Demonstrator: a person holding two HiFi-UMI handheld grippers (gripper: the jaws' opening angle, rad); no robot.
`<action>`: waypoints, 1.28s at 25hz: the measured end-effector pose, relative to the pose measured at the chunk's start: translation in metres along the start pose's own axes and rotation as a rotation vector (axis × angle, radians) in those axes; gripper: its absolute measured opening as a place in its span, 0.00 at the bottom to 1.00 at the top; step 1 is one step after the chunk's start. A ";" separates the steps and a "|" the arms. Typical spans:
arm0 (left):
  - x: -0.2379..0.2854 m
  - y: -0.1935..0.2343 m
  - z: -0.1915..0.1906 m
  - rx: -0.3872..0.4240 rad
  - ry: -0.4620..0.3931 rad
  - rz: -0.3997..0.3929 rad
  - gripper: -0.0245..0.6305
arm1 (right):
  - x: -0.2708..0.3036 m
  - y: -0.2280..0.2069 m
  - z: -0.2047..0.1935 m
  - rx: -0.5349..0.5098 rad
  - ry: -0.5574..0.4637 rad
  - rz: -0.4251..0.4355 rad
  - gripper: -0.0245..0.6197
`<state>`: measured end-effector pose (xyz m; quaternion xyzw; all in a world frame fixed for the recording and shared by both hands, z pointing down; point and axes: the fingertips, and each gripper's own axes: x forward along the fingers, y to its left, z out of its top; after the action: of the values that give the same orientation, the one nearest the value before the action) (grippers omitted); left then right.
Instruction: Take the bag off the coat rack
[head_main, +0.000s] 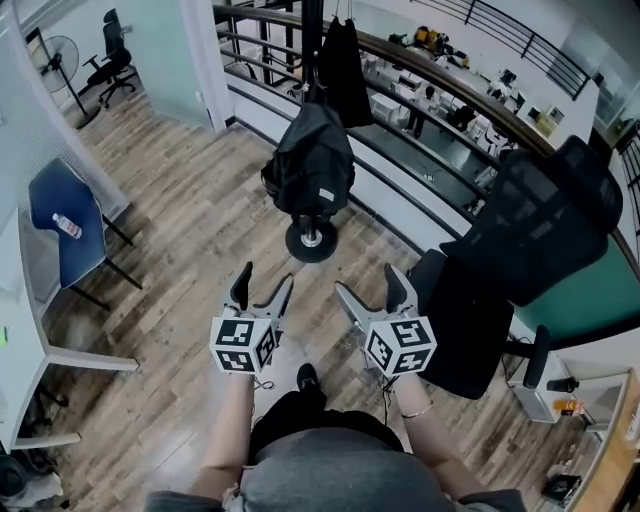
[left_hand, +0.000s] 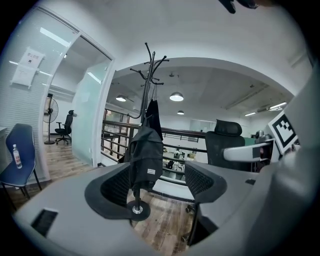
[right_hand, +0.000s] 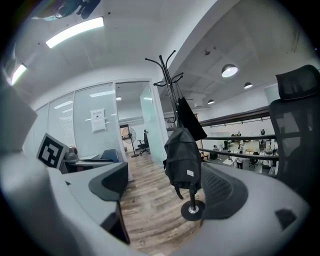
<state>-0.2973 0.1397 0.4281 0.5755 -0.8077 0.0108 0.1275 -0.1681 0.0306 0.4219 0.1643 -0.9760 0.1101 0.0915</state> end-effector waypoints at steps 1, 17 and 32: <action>0.005 0.005 0.003 0.003 -0.001 -0.002 0.53 | 0.006 0.000 0.003 0.001 -0.005 -0.003 0.72; 0.066 0.046 0.011 0.006 0.011 0.008 0.53 | 0.061 -0.035 0.015 -0.009 0.001 -0.054 0.76; 0.167 0.087 0.013 -0.006 0.074 0.089 0.55 | 0.166 -0.096 0.025 0.003 0.063 0.004 0.77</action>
<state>-0.4322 0.0126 0.4630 0.5378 -0.8273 0.0351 0.1584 -0.2928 -0.1142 0.4514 0.1587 -0.9728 0.1170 0.1219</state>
